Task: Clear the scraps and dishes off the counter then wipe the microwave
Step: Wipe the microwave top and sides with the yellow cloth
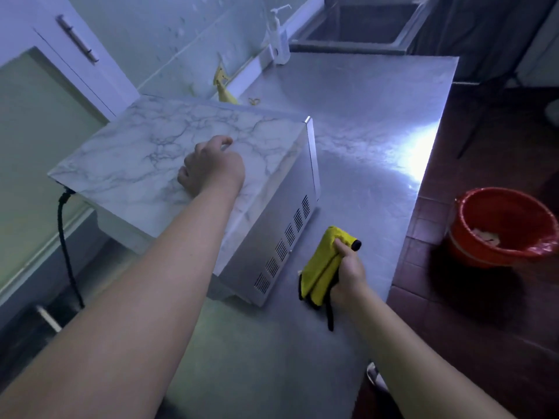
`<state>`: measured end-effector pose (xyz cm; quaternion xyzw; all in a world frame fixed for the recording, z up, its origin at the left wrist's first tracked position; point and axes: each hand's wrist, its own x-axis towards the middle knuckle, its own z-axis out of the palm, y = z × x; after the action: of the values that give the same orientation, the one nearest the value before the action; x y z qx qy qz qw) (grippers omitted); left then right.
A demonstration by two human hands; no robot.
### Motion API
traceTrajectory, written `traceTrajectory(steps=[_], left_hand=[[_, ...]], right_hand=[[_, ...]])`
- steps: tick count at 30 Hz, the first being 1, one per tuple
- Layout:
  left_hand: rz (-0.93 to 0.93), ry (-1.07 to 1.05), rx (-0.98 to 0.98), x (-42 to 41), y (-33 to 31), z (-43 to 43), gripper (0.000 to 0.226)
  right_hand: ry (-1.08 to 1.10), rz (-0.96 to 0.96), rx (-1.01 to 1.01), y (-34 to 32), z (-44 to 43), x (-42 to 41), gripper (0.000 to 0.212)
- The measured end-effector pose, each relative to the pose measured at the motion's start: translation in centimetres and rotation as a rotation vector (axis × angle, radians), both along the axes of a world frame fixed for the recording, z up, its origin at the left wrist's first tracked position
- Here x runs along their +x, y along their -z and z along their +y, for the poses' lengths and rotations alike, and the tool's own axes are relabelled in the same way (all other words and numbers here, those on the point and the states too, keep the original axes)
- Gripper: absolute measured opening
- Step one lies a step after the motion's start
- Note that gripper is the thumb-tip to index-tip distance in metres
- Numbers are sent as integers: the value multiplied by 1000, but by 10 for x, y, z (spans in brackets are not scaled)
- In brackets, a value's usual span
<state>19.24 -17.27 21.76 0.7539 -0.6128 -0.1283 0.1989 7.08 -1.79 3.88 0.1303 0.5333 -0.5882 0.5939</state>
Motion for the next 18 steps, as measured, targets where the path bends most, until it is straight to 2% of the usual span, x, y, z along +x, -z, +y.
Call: traceTrajectory(steps=[3, 6, 9, 11, 13, 15, 18], left_hand=[[-16, 2, -25, 0, 2, 0, 47], [-37, -6, -59, -1, 4, 0, 54], [-59, -16, -99, -2, 6, 0, 53], [-67, -16, -120, -2, 8, 0, 53], [-63, -13, -129, -2, 9, 0, 54], [-61, -9, -134, -2, 10, 0, 54], [-65, -7, -136, -2, 9, 0, 54]], right_hand=[[28, 289, -18, -14, -40, -42, 22], [-7, 459, 11, -21, -86, -65, 26], [-103, 354, 20, -15, -127, -65, 10], [-167, 316, 21, -10, -143, -48, 20], [-159, 389, 61, -5, -148, -29, 36], [-124, 451, 103, -2, -141, -12, 40], [-148, 399, 150, 0, -113, 15, 41]])
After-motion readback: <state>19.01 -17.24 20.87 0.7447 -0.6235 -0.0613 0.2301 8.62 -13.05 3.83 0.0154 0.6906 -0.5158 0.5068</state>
